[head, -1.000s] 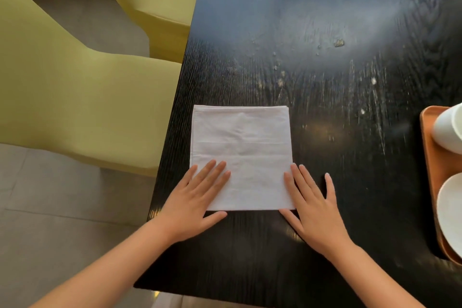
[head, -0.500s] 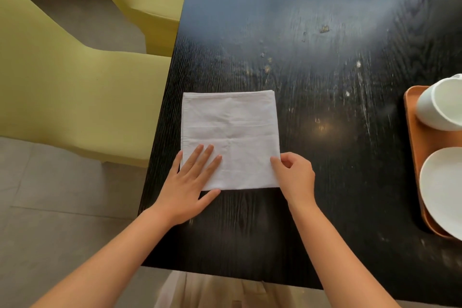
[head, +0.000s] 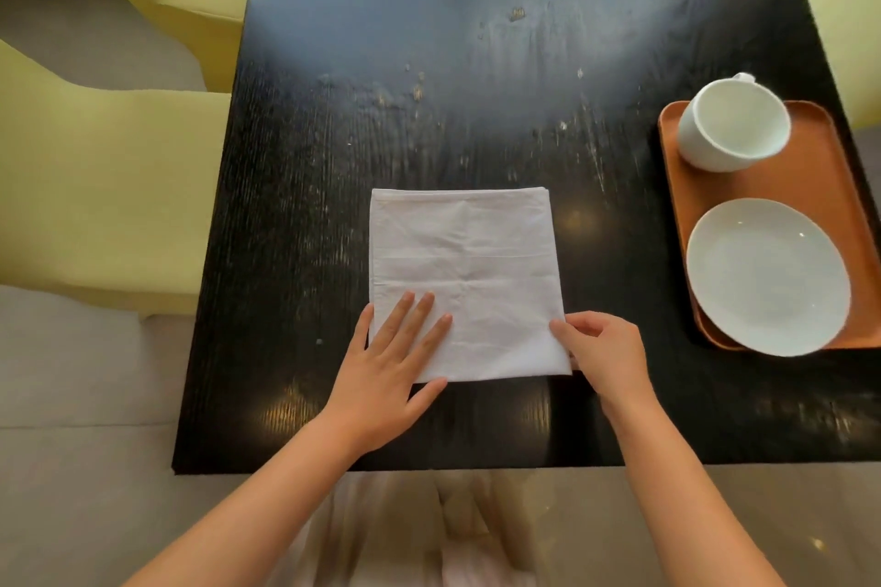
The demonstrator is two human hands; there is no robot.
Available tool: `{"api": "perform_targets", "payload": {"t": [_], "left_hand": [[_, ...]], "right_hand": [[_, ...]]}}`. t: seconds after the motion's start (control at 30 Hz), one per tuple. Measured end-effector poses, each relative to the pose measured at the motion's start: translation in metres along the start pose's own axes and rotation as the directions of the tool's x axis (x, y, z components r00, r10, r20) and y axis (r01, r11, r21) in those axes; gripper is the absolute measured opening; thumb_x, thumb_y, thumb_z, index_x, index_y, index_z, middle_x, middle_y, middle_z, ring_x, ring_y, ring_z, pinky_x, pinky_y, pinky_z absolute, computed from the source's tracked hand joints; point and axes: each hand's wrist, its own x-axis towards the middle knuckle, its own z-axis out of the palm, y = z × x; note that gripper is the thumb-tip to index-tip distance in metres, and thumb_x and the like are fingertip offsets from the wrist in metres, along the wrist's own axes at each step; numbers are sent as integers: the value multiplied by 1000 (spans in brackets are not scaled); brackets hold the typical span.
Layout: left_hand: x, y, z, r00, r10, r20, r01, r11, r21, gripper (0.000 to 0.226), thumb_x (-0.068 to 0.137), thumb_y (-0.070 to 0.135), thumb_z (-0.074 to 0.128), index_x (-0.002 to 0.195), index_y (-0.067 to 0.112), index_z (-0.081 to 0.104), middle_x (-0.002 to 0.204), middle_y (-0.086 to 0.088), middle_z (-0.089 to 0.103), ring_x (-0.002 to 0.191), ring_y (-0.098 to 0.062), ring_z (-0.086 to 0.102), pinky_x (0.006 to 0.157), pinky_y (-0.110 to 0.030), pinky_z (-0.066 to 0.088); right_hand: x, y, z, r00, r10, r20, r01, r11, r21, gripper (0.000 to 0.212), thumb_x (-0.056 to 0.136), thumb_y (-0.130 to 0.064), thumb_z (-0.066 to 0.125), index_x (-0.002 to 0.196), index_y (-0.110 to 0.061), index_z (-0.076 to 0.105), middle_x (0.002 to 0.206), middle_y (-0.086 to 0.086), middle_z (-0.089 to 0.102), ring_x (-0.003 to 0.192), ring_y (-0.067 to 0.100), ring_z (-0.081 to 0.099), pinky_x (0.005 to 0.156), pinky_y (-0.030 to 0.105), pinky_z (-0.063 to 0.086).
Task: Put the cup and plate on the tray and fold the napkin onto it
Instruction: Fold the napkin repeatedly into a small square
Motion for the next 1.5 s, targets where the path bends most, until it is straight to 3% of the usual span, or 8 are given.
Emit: {"api": "perform_targets", "payload": {"t": [0.3,0.47,0.63,0.83,0.97,1.13,1.3,1.5], "left_hand": [[-8,28,6,999,41,20,-41,999,7,65,91,56,21,148,29,4,157,0,1,144,-25,-1,113,-49,-2],[-11,27,3,999,33,27,-32,999,-44,72,88,61,22,146,32,-8,155,6,-15,142,-15,-19,116,-46,-9],[-23,16,-6,993,78,-93,-97,969,-225,74,81,42,62,144,19,30,153,1,24,143,-18,16,115,-44,17],[-36,4,0,977,103,-185,-141,968,-206,69,75,33,74,135,13,46,144,-4,41,137,-20,34,110,-44,32],[-37,3,-3,960,80,-267,-147,958,-244,49,71,18,79,116,8,63,127,-8,60,124,-24,51,102,-43,43],[-43,5,-15,922,4,-388,-145,931,-334,18,86,16,58,94,7,72,91,-4,73,87,-19,69,82,-30,55],[-39,12,-28,852,-376,-364,18,716,-698,14,80,18,67,93,15,72,87,7,72,82,-3,66,77,-16,52],[-9,14,-48,743,-567,-356,23,553,-833,18,83,17,66,88,34,67,80,18,70,81,-2,65,74,-14,51]], "right_hand": [[-12,23,-44,976,16,217,-51,986,156,20,82,-7,65,97,-20,66,86,-1,74,75,6,70,55,15,53],[-29,39,-38,934,-284,217,300,953,-45,56,83,-11,60,121,-48,41,96,-13,64,87,-1,62,70,13,48],[-39,58,-40,741,-565,363,671,617,-410,53,77,8,55,121,-22,57,113,-9,55,95,9,56,75,20,51],[-27,62,-41,559,-792,244,709,305,-636,16,72,-7,74,88,-8,72,90,10,61,80,24,59,53,30,52],[-20,58,-43,618,-761,198,758,509,-409,8,79,-10,70,85,-13,73,91,-3,68,100,16,57,84,27,47],[-22,49,-50,871,-484,84,491,854,-170,14,83,-15,67,83,-29,68,84,-20,63,86,1,61,76,10,44],[-24,32,-49,907,-421,-6,421,907,-1,10,84,-17,65,87,-26,70,87,-8,69,88,3,62,81,27,50],[-7,-12,-37,849,-516,-114,520,854,15,13,87,-17,61,86,-30,66,85,-13,66,86,5,61,81,37,51]]}}
